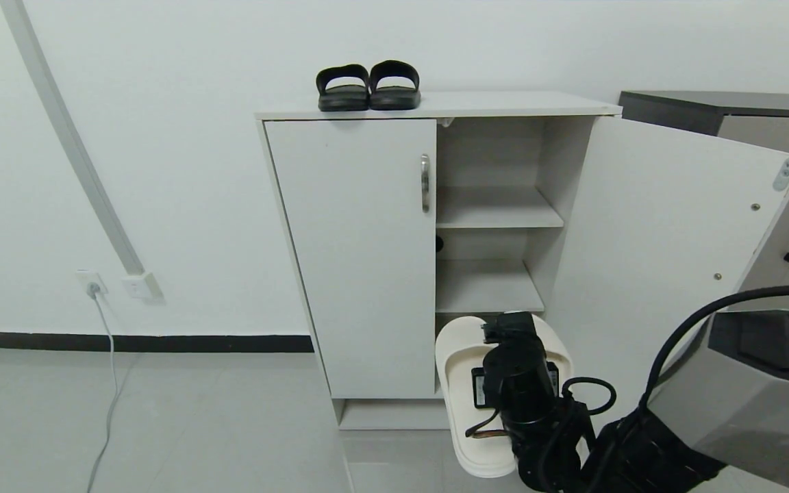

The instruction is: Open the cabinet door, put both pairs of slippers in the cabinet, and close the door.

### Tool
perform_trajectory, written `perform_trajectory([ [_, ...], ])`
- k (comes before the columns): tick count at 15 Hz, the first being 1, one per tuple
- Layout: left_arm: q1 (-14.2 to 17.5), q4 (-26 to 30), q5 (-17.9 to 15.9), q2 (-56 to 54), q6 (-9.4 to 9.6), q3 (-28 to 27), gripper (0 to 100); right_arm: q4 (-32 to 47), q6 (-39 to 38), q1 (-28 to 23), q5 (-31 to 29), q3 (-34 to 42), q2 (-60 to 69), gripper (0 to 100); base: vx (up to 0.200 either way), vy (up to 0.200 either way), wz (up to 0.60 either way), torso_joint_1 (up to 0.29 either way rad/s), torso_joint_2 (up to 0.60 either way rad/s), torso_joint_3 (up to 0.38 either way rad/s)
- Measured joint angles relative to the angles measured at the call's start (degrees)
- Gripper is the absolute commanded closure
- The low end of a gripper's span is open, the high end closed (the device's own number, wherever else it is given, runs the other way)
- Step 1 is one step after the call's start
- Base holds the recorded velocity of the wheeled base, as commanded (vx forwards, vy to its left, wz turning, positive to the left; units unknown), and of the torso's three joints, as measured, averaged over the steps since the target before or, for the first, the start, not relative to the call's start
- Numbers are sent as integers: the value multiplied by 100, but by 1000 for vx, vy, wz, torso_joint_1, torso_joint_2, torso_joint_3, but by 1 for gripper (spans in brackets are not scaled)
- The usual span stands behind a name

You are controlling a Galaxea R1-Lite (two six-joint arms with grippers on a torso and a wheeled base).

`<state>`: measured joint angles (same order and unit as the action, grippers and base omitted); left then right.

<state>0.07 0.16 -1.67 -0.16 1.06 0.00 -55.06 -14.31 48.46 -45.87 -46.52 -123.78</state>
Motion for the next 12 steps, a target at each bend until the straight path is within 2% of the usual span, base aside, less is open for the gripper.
perform_trajectory([
  [5, 2, 2, 1, 0, -9, 0, 100, -39, -2, -34, -40, -63, -251, 100, 0, -200, 0, 3, 2, 3],
  [12, 6, 0, 0, 5, -22, 0, 100, -206, 52, -23, -38, -11, -282, 100, 0, 0, 0, 0, 0, 0],
])
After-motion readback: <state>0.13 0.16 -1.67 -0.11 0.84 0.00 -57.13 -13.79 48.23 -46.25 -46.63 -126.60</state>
